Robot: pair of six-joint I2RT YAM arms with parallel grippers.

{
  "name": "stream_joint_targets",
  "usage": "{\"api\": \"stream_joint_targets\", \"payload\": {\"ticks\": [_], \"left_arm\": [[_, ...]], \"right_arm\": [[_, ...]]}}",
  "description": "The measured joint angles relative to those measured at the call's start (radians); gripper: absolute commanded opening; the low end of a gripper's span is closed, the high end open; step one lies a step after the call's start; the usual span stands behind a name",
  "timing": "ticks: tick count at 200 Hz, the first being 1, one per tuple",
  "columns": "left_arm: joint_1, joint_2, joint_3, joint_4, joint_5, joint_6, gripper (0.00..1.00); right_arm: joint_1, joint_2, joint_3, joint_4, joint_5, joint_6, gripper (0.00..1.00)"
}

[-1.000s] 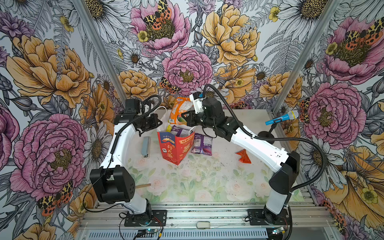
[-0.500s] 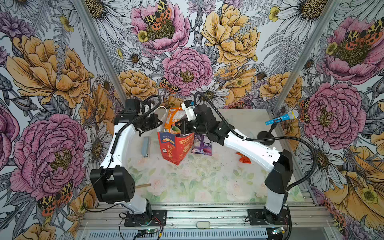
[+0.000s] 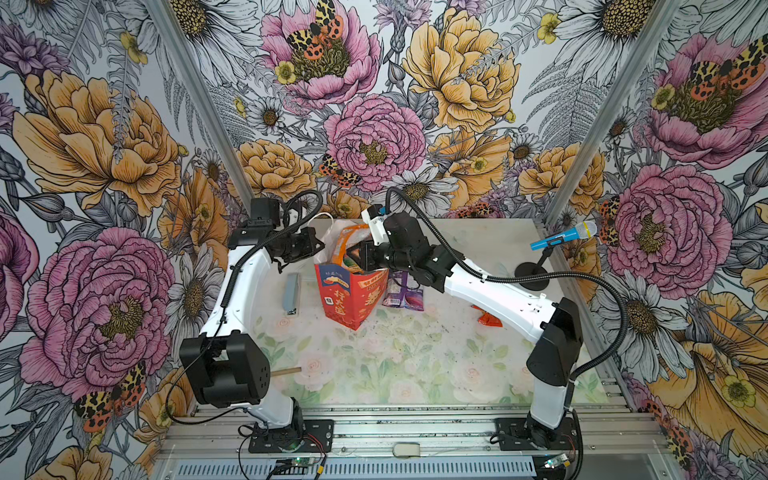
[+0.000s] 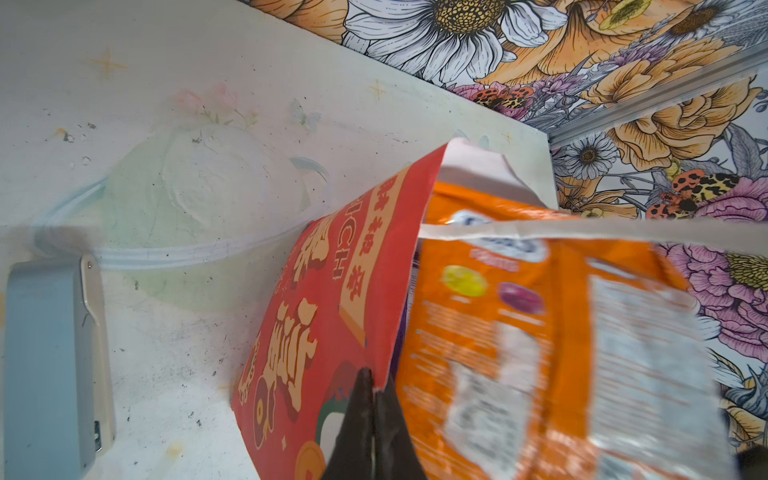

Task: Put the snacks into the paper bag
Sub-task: 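Withdraw the right gripper toward the small purple bag on the table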

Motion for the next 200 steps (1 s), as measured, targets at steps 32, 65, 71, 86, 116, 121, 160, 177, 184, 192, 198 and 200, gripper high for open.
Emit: {"api": "stream_joint_targets", "payload": {"ticks": [32, 65, 71, 86, 116, 121, 160, 177, 184, 192, 198, 200], "left_arm": [[0.000, 0.000, 0.000, 0.000, 0.000, 0.000, 0.00], [0.000, 0.000, 0.000, 0.001, 0.000, 0.000, 0.00], [0.000, 0.000, 0.000, 0.001, 0.000, 0.000, 0.00], [0.000, 0.000, 0.000, 0.001, 0.000, 0.000, 0.00], [0.000, 0.000, 0.000, 0.001, 0.000, 0.000, 0.00], [0.000, 0.000, 0.000, 0.001, 0.000, 0.000, 0.00], [0.000, 0.000, 0.000, 0.001, 0.000, 0.000, 0.00], [0.000, 0.000, 0.000, 0.001, 0.000, 0.000, 0.00], [0.000, 0.000, 0.000, 0.001, 0.000, 0.000, 0.00], [0.000, 0.000, 0.000, 0.001, 0.000, 0.000, 0.00], [0.000, 0.000, 0.000, 0.001, 0.000, 0.000, 0.00], [0.000, 0.000, 0.000, 0.001, 0.000, 0.000, 0.00]], "right_arm": [[0.000, -0.012, 0.000, 0.004, 0.034, -0.006, 0.70], [-0.008, -0.055, 0.000, 0.005, 0.063, -0.024, 0.77], [-0.010, -0.064, 0.000, 0.006, 0.070, -0.026, 0.78], [-0.014, -0.091, 0.000, 0.013, 0.089, -0.041, 0.79], [-0.032, -0.134, 0.000, 0.045, 0.109, -0.059, 0.80], [-0.035, -0.139, 0.000, 0.050, 0.109, -0.061, 0.80], [-0.073, -0.204, -0.055, 0.079, 0.137, -0.069, 0.81], [-0.103, -0.273, -0.141, 0.098, 0.164, -0.069, 0.82], [-0.115, -0.307, -0.183, 0.105, 0.176, -0.069, 0.82], [-0.127, -0.345, -0.231, 0.111, 0.189, -0.069, 0.82], [-0.137, -0.377, -0.270, 0.113, 0.199, -0.068, 0.83], [-0.140, -0.387, -0.283, 0.116, 0.203, -0.067, 0.83]]}}
